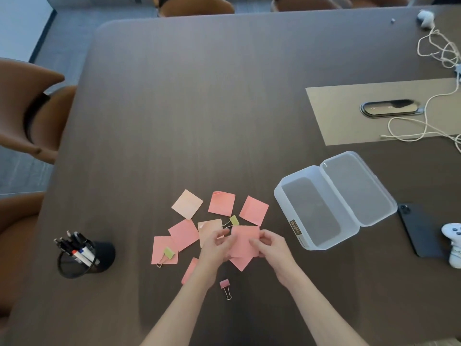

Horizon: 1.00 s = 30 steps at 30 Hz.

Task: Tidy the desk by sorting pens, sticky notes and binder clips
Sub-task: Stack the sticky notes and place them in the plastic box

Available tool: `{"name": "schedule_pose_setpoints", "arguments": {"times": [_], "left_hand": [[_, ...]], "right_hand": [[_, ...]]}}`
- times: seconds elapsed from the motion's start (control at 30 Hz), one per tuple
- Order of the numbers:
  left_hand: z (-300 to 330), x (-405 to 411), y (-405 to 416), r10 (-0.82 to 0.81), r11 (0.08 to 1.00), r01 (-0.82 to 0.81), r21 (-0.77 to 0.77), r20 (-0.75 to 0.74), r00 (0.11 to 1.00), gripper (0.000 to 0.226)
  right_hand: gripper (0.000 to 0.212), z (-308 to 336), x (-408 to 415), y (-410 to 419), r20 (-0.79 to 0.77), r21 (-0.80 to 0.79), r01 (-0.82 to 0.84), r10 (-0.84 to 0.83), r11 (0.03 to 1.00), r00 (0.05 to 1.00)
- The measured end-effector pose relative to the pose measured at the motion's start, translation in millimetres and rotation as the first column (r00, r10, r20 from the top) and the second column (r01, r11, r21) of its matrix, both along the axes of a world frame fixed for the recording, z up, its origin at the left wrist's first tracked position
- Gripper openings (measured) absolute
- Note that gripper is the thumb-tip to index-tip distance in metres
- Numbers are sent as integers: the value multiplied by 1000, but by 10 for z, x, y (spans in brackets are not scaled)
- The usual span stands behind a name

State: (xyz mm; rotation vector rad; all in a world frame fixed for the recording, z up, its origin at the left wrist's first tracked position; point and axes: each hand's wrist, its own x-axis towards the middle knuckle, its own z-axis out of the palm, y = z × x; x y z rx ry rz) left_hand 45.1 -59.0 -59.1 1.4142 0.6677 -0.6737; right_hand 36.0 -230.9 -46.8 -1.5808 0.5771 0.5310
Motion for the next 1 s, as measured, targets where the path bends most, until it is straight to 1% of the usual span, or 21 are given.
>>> {"name": "schedule_pose_setpoints", "arguments": {"times": [0.03,0.07,0.1,0.17,0.2,0.27,0.3,0.37,0.43,0.47,0.5,0.53,0.6,0.67,0.73,0.77,0.87,0.9,0.93,0.97,1.0], "left_hand": [[-12,-8,17,51,988,-57,-143,-45,998,38],[-12,-24,43,80,964,-97,-249,-77,994,38],[-6,-37,63,85,949,-110,-296,-96,992,36],[7,-64,87,73,956,-101,-275,-110,991,30],[-1,-85,104,73,963,-98,-249,-108,991,28],[-32,-113,141,102,970,-126,-208,-122,987,28],[-49,-126,176,125,970,-149,-192,-129,984,29],[-82,-148,258,169,965,-193,-175,-146,975,31],[-60,-165,331,211,953,-239,-188,-158,965,28],[-61,-177,356,226,945,-256,-205,-160,961,28],[-65,-190,375,237,939,-268,-216,-160,958,29],[-58,-210,413,242,934,-273,-229,-153,958,30],[-60,-223,452,234,938,-262,-227,-140,962,31],[-57,-228,488,233,939,-261,-223,-145,962,29],[-20,-228,498,232,938,-264,-225,-159,960,26],[-10,-227,508,232,937,-266,-224,-166,958,25],[8,-216,511,233,939,-270,-214,-181,955,30],[8,-205,504,235,941,-271,-205,-181,955,33],[10,-194,488,236,942,-270,-199,-181,955,36],[7,-183,468,239,942,-272,-196,-178,955,39],[8,-173,453,240,942,-272,-195,-170,956,41]], "right_hand": [[8,18,-6,42,-3,55,-23,24,998,1000],[10,23,-10,90,-3,54,-69,70,996,998],[12,2,-12,133,-1,9,-133,133,991,991],[18,-35,-8,204,-2,-142,-255,257,957,966],[19,-67,-13,232,2,-218,-280,288,935,958],[18,-152,-19,255,26,-385,-249,280,889,960],[20,-212,-31,263,29,-495,-233,284,837,958],[35,-326,-79,286,-45,-692,-300,375,656,926],[52,-407,-144,347,-158,-775,-420,497,473,853],[57,-429,-164,371,-186,-790,-448,533,419,826],[61,-441,-171,386,-190,-801,-451,546,394,816],[63,-459,-165,414,-185,-803,-444,543,397,819],[63,-481,-127,423,-169,-777,-419,485,470,858],[49,-476,-88,426,-157,-748,-394,434,534,887],[25,-427,-66,392,-135,-775,-361,422,519,896],[17,-385,-66,375,-102,-802,-317,406,507,908],[17,-291,-89,324,129,-864,-76,364,497,922],[18,-241,-93,329,204,-849,-4,334,529,920],[19,-188,-83,341,253,-794,44,265,606,930],[19,-127,-61,359,273,-698,77,166,712,947],[17,-72,-36,387,245,-569,97,56,816,968]]}}
